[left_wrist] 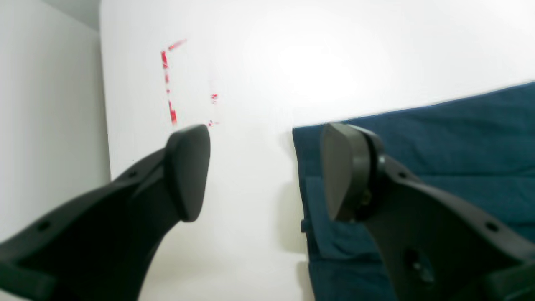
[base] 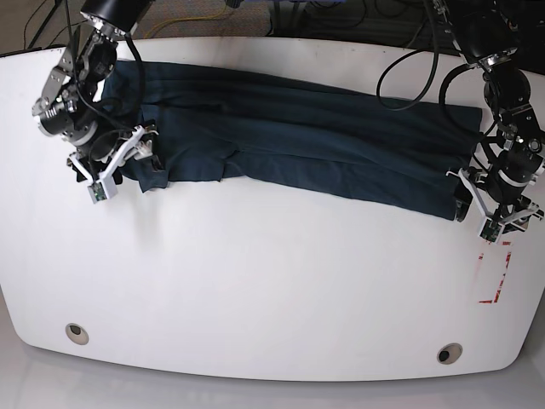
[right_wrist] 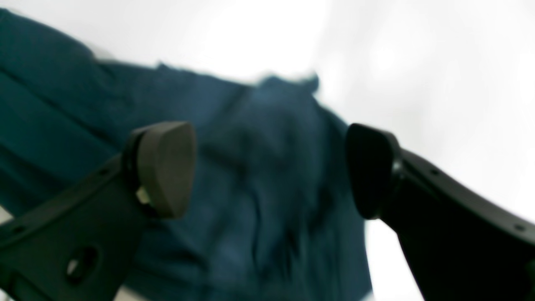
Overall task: Layout the t-shirt on the table in an organized manner, then fold the t-shirt properly
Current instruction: 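Drag the folded shirt end with the right gripper to straighten it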
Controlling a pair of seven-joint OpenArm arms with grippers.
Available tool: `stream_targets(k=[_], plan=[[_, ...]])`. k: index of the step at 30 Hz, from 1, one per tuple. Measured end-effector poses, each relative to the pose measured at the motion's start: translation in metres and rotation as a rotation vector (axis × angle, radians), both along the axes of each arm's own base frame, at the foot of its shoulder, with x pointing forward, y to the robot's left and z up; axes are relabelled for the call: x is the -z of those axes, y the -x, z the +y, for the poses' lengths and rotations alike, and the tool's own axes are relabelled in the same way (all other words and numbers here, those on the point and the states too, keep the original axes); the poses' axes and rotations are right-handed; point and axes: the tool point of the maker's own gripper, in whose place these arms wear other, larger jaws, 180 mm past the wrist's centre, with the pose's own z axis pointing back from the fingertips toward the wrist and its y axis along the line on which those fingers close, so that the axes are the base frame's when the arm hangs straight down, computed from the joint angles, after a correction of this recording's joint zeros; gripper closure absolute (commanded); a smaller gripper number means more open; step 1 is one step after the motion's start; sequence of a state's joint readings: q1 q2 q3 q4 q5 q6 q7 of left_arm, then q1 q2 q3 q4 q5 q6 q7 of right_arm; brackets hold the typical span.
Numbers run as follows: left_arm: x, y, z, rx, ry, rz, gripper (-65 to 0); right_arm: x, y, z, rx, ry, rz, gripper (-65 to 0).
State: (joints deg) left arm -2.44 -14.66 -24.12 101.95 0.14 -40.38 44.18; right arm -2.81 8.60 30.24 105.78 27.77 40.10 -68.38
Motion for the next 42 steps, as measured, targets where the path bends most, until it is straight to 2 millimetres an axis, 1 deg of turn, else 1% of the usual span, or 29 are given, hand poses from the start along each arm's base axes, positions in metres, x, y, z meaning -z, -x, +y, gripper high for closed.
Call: stream_targets(k=[5, 7, 9, 13, 15, 18, 19, 21, 22, 24, 25, 26, 28, 29, 33, 39, 42], plan=[[0.000, 0.001, 0.001, -0.003, -0.002, 0.001, -39.4, 0.013, -0.015, 0.006, -0.019, 0.009, 0.038, -52.0], [0.000, 0.000, 0.001, -0.002, 0.001, 0.001, -39.4, 0.020, -0.018, 0.008, -0.023, -0.001, 0.058, -51.8], [0.002, 0.000, 0.001, -0.002, 0.003, 0.004, -39.4, 0.030, -0.017, 0.008, -0.019, -0.007, 0.090, -51.8], [0.007, 0.001, 0.003, -0.007, 0.008, 0.020, -39.3, 0.044, -0.016, 0.012, -0.017, -0.049, 0.107, -51.5], [0.010, 0.002, 0.004, -0.010, 0.011, 0.030, -39.3, 0.051, -0.013, 0.013, -0.012, -0.061, 0.126, -49.3], [0.012, 0.002, 0.004, -0.011, 0.013, 0.033, -39.3, 0.056, -0.010, 0.013, -0.010, -0.068, 0.144, -40.9], [0.012, 0.002, 0.004, -0.011, 0.014, 0.033, -39.3, 0.057, -0.009, 0.013, -0.010, -0.069, 0.145, -34.2], [0.012, 0.002, 0.004, -0.011, 0.014, 0.032, -39.3, 0.056, -0.010, 0.013, -0.009, -0.071, 0.137, -25.7], [0.012, 0.002, 0.004, -0.011, 0.014, 0.032, -39.3, 0.056, -0.011, 0.013, -0.008, -0.072, 0.135, -20.0], [0.012, 0.002, 0.004, -0.011, 0.014, 0.034, -39.3, 0.055, -0.012, 0.013, -0.007, -0.073, 0.128, -11.7], [0.013, 0.003, 0.004, -0.012, 0.014, 0.036, -39.3, 0.054, -0.013, 0.014, -0.008, -0.074, 0.126, -8.9], [0.014, 0.004, 0.004, -0.011, 0.014, 0.040, -39.3, 0.054, -0.013, 0.014, -0.008, -0.074, 0.126, -4.4], [0.017, 0.007, 0.004, -0.011, 0.015, 0.047, -39.3, 0.054, -0.013, 0.014, -0.008, -0.075, 0.126, -1.0], [0.019, 0.008, 0.004, -0.011, 0.015, 0.053, -39.3, 0.054, -0.013, 0.014, -0.008, -0.075, 0.126, 0.0], [0.025, 0.012, 0.004, -0.011, 0.015, 0.070, -39.3, 0.050, -0.014, 0.013, -0.011, -0.066, 0.115, -0.2], [0.023, 0.010, 0.003, -0.009, 0.016, 0.064, -39.3, 0.034, -0.017, 0.013, -0.019, -0.040, 0.063, 0.0], [0.023, 0.011, 0.003, -0.009, 0.016, 0.065, -39.3, 0.030, -0.015, 0.013, -0.024, -0.030, 0.051, 0.0]])
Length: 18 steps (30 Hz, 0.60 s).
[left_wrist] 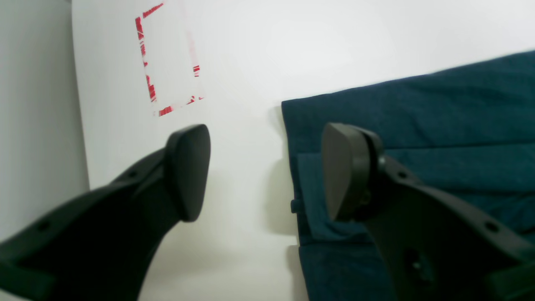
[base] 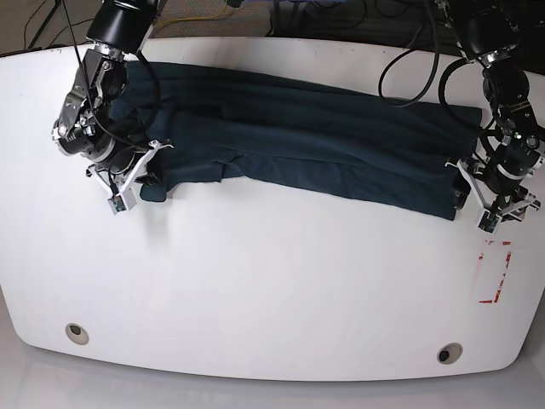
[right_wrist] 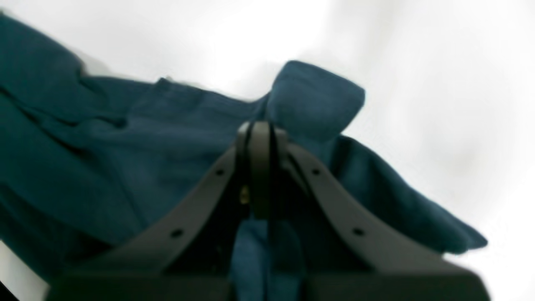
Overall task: Layout the t-shirt on the table in an organized manner, then fold the t-shirt properly
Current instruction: 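Drag the folded shirt end with the right gripper to straighten it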
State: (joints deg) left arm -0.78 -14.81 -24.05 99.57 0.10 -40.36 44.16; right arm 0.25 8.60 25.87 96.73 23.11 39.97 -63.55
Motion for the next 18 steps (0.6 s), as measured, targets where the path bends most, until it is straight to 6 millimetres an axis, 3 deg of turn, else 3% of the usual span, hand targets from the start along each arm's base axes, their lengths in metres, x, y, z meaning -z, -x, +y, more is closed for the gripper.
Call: stream_targets(k=[7, 18], plan=[[0.000, 0.000, -0.001, 0.002, 0.000, 0.000, -39.3, -0.011, 0.020, 0.002, -0.025, 0.046, -0.001, 0.0], [0.005, 0.000, 0.000, -0.001, 0.011, 0.013, -39.3, -0.025, 0.070, 0.033, -0.103, -0.071, -0.013, -0.2]])
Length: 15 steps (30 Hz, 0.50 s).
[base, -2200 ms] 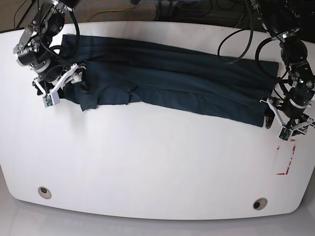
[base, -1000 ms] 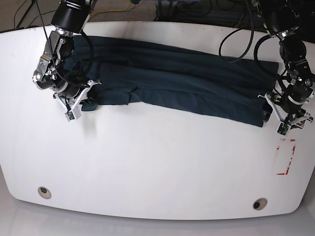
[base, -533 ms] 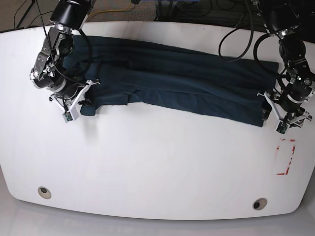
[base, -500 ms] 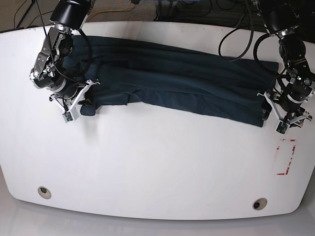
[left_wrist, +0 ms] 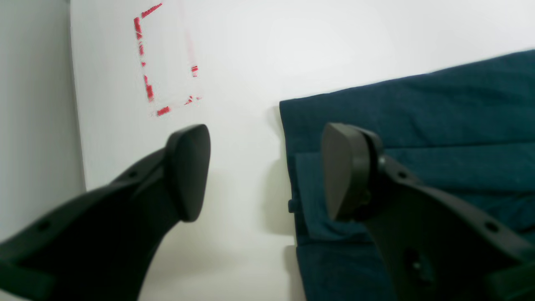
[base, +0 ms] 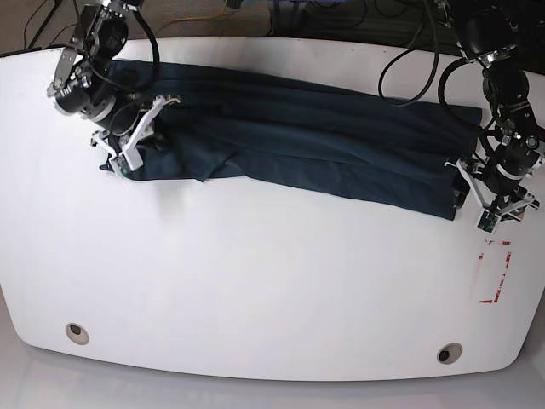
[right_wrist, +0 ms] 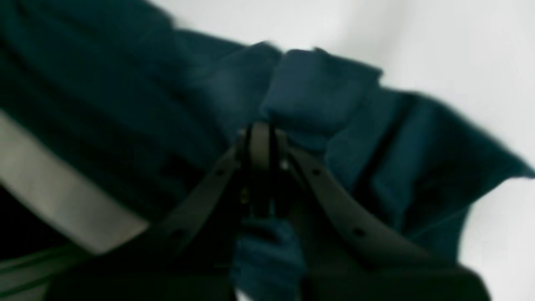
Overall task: Layout the t-shirt on the table in an organized manner, then fold the t-shirt properly
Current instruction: 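Drag the folded shirt end with the right gripper to straighten it, then open the right gripper and release the shirt end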
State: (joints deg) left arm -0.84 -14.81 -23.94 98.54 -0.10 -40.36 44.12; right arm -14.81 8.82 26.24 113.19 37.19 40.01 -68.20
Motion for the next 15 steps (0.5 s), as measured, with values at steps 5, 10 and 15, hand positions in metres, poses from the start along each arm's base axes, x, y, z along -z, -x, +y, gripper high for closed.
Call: stream_targets(k=[5, 10, 15], plan=[[0.013, 0.004, 0.002, -0.010, 0.016, 0.037, -39.3, 0.010, 0.021, 0.003, -0.006, -0.024, 0.053, -0.6], [0.015, 0.004, 0.003, -0.012, 0.016, 0.043, -39.3, 0.016, 0.033, 0.004, -0.006, -0.026, 0.085, -0.6], [0.015, 0.004, 0.003, -0.012, 0.017, 0.041, -39.3, 0.019, 0.039, 0.003, -0.006, -0.025, 0.101, -0.6]])
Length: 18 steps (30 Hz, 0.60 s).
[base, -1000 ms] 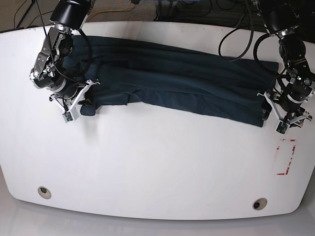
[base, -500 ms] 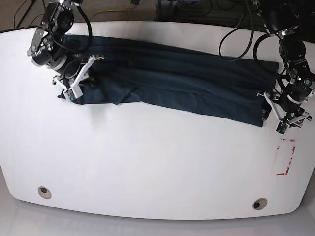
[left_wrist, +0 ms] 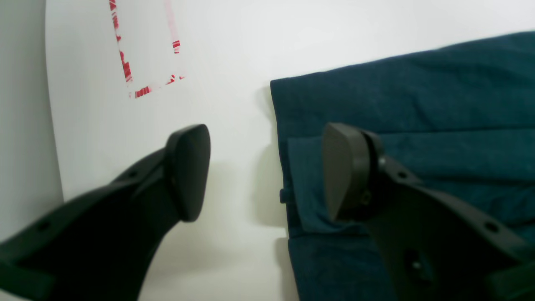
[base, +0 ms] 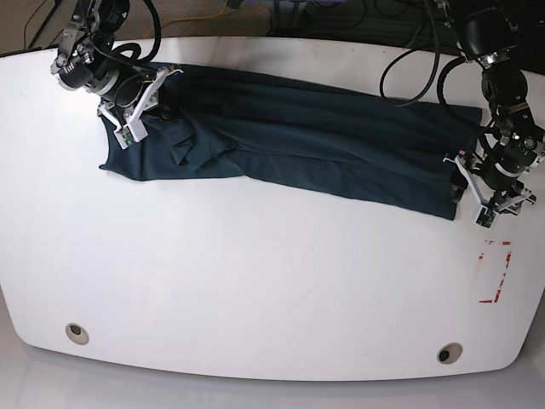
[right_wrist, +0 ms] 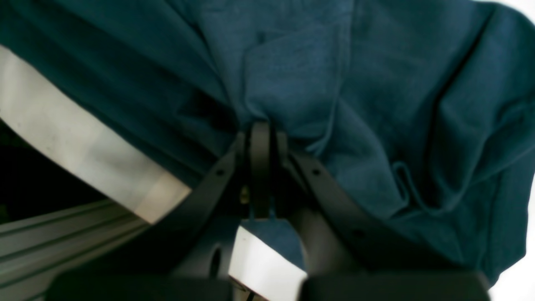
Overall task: Layout the t-shirt on the table in an organized manner, then fold the t-shirt properly
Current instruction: 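Open the right gripper and release the shirt end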
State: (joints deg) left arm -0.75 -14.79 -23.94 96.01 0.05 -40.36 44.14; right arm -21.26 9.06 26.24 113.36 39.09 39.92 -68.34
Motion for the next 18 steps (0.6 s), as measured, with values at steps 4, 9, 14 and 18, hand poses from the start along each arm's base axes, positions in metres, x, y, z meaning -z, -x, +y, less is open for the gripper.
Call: stream_targets(k=[4, 9, 14, 18], plan=[[0.003, 0.004, 0.000, 0.000, 0.001, 0.010, -39.3, 0.002, 0.005, 0.000, 0.000, -0.004, 0.012, -0.6], [0.008, 0.008, 0.000, 0.000, 0.001, 0.023, -39.3, 0.006, 0.014, 0.001, -0.001, -0.002, 0.035, -4.1], [0.006, 0.006, 0.000, 0.000, 0.002, 0.019, -39.3, 0.009, 0.021, -0.001, 0.005, -0.001, 0.051, -24.9], [0.009, 0.008, 0.000, -0.001, 0.005, 0.026, -39.3, -0.003, 0.022, -0.013, 0.059, -0.025, 0.019, -42.5]])
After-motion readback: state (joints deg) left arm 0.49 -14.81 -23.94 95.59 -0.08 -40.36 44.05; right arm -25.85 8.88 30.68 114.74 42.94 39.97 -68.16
